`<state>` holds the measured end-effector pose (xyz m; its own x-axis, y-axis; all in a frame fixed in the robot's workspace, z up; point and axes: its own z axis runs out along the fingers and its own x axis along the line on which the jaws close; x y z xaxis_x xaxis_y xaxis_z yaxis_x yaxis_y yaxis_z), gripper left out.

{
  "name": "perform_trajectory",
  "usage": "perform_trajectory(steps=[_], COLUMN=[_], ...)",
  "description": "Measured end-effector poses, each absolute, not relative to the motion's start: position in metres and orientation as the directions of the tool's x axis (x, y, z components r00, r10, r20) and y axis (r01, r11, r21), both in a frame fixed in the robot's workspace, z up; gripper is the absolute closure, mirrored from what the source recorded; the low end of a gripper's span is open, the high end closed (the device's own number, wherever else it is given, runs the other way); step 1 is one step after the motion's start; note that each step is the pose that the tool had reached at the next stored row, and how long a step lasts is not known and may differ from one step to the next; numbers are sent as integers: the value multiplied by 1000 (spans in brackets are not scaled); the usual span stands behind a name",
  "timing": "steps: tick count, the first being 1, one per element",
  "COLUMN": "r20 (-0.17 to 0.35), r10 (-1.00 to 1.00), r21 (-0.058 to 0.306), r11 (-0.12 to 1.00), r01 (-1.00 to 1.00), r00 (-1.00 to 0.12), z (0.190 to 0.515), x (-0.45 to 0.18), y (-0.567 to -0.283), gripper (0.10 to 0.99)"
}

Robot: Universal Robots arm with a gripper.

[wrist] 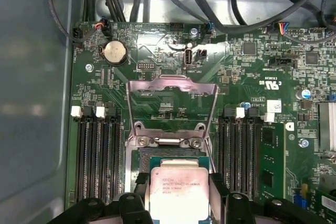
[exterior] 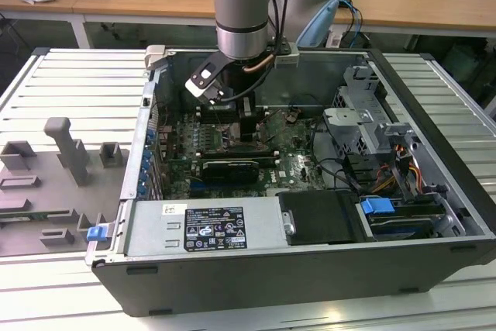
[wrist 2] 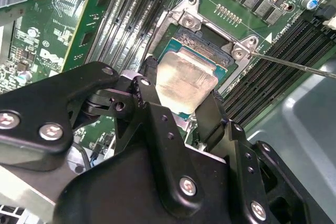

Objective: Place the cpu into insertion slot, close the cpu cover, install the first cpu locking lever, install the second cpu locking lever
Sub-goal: 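Place the cpu into insertion slot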

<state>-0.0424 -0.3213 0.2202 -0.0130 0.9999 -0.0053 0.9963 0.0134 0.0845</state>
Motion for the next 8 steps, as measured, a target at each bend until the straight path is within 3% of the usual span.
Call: perform_trajectory(steps=[8], r20=[-5], r10=[1000], r21=[83], r11=[13], r01=[996], r00=[-13], z=[215], x=[-43], y=[-316], gripper=[549])
